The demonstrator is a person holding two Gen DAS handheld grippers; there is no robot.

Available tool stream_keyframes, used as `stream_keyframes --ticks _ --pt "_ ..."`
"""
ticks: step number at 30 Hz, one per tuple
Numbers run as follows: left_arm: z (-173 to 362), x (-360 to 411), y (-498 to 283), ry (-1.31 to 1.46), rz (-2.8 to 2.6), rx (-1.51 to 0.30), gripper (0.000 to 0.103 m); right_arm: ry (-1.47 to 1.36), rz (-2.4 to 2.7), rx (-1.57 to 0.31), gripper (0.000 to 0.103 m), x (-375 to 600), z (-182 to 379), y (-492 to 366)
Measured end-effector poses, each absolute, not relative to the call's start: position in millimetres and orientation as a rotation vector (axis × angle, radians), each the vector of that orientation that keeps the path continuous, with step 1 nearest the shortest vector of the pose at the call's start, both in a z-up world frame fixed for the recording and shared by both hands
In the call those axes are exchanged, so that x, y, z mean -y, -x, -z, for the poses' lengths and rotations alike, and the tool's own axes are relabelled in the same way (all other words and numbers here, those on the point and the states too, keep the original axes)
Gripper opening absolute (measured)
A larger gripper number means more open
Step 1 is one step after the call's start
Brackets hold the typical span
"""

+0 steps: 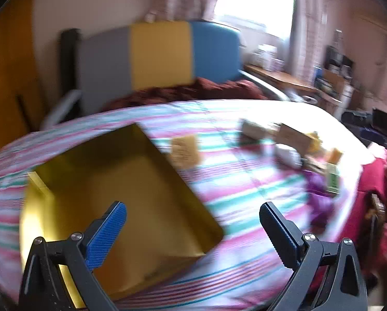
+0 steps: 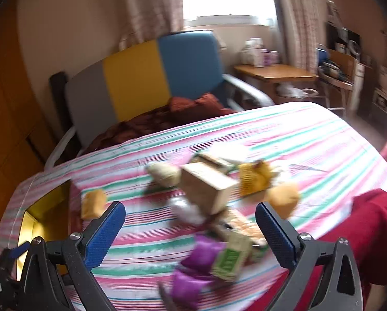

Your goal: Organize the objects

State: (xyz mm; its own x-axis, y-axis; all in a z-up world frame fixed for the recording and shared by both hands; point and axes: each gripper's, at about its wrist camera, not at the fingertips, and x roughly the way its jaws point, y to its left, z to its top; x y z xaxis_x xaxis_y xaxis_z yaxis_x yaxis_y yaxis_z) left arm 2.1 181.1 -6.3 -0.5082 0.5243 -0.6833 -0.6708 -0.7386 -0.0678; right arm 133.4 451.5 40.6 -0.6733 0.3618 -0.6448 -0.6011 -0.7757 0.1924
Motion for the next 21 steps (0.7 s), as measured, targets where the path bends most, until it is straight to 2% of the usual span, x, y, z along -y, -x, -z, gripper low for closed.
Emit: stream_keyframes --ticks 6,15,17,21 --pt "23 -248 -16 0.953 -2.004 -0.327 0.103 0.785 -2.341 -0.612 0.102 -477 -41 -165" --pt "48 -323 -47 0.976 -1.777 -0.391 0.102 0.822 -2.349 -0.566 0.102 -480 -42 -181" --pt "55 -335 -51 0.990 -1.735 -0.408 0.099 0.835 -2.341 -0.557 0.102 -482 -40 -182" --pt "72 -358 -58 1.027 -1.670 -0.445 0.084 0.861 -2.301 -0.585 0.103 -491 -34 -184"
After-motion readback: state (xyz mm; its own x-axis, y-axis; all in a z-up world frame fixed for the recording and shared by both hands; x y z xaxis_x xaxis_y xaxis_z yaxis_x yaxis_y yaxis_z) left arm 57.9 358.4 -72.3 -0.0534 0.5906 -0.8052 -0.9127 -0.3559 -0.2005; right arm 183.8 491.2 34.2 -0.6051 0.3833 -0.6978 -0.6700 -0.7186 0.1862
